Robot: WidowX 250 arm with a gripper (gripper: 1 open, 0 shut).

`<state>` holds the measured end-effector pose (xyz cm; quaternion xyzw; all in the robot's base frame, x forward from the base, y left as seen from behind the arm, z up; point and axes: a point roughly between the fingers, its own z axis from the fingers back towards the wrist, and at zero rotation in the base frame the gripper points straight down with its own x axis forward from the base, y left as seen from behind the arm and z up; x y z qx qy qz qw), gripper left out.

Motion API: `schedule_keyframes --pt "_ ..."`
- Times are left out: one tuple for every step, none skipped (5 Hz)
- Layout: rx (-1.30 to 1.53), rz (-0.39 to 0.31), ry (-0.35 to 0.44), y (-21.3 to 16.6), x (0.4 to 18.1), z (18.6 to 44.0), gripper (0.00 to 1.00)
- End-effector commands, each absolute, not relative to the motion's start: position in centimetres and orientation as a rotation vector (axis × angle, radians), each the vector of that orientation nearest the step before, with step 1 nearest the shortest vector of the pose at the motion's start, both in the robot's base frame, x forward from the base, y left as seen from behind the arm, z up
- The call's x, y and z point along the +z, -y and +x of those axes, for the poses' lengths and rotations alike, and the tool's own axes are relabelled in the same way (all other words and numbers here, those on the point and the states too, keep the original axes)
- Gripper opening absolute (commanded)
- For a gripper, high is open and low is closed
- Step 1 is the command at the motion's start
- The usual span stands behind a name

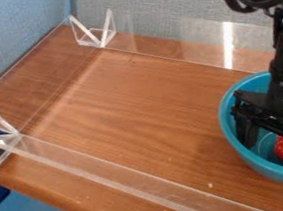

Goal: Remove the strawberry from inside the blue bowl and put it on the table

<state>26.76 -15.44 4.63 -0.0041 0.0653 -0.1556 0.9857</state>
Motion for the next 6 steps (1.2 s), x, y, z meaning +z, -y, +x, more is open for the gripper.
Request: schedule_keyframes --pt "-0.313 -0.017 -0.076 15.9 5.7 28.1 1.0" --pt "-0.305 -0.012 -0.075 16.0 5.3 28.6 1.0" --pt "-0.295 -0.007 -0.072 15.9 4.9 29.1 1.0" --pt "-0.283 -0.006 -0.068 15.7 4.5 29.9 1.0" --pt "-0.271 -0.006 -0.062 15.5 4.2 30.6 1.0" --pt "-0.264 -0.006 -0.063 15.5 3.6 31.1 1.0"
